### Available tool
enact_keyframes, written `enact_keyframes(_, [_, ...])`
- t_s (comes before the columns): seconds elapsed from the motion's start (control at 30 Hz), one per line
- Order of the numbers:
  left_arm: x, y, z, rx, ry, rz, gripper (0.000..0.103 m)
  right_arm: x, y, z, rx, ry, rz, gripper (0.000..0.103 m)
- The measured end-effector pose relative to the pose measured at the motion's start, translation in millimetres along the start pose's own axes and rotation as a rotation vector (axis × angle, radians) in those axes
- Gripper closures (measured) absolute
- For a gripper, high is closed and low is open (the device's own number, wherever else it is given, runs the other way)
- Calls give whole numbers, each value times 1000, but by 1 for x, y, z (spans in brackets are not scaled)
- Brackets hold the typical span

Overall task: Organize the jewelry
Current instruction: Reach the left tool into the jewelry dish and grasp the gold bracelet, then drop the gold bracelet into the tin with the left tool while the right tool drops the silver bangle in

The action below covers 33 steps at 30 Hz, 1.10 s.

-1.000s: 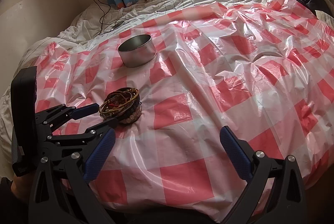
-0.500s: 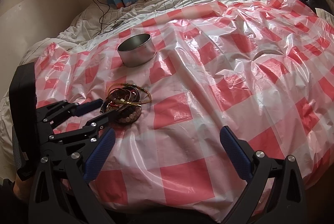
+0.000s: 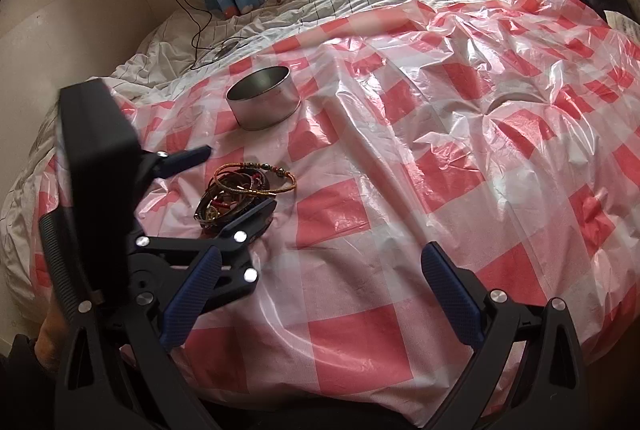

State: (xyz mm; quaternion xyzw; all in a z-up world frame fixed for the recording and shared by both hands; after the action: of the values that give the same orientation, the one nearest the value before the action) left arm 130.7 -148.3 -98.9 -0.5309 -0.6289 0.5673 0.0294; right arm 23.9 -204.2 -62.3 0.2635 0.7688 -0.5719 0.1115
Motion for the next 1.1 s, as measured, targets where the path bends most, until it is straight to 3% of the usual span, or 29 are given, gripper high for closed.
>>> enact_keyframes(0.03, [2, 4, 1, 5, 0, -17, 71, 0, 0, 0, -2, 3, 0, 7])
enact_keyframes(0.07, [4, 4, 2, 35, -9, -16, 82, 0, 0, 1, -4, 6, 0, 7])
enact_keyframes(0.17, [1, -2, -6, 45, -54, 12, 93, -1, 0, 2, -7, 13, 0, 7])
enact_keyframes(0.4, [-3, -31, -76, 205, -482, 163, 94, 0, 3, -4, -6, -24, -22, 7])
enact_keyframes(0.5, [12, -38, -109, 252, -659, 202, 94, 1, 15, -19, -63, -91, -87, 7])
enact_keyframes(0.6, [25, -42, -131, 267, -765, 223, 95, -2, 25, -38, -119, -177, -131, 7])
enact_keyframes(0.63, [28, -44, -135, 269, -787, 229, 100, -4, 28, -43, -135, -202, -135, 7])
enact_keyframes(0.73, [36, -48, -148, 303, -852, 252, 100, -13, 40, -61, -176, -271, -138, 7])
enact_keyframes(0.9, [46, -43, -154, 303, -881, 219, 100, -15, 70, -85, -189, -362, -180, 7])
enact_keyframes(1.0, [53, -29, -145, 304, -855, 137, 100, -14, 82, -88, -184, -357, -207, 7])
enact_keyframes(1.1, [56, -28, -151, 294, -867, 136, 100, -18, 79, -84, -199, -322, -182, 7])
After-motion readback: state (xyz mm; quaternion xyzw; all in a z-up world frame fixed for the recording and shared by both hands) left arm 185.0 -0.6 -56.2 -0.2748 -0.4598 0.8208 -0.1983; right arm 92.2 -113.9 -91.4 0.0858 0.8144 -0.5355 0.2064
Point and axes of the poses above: each gripper's, at about its wrist camera, not at the fingertips, and y roughly the way its jaws point, z to its right, x to its underside, the point moved 9 cm from there along y, roughly the way its jaws point, and after that the axes turned 1 degree about -z, right-handed, at the moved point
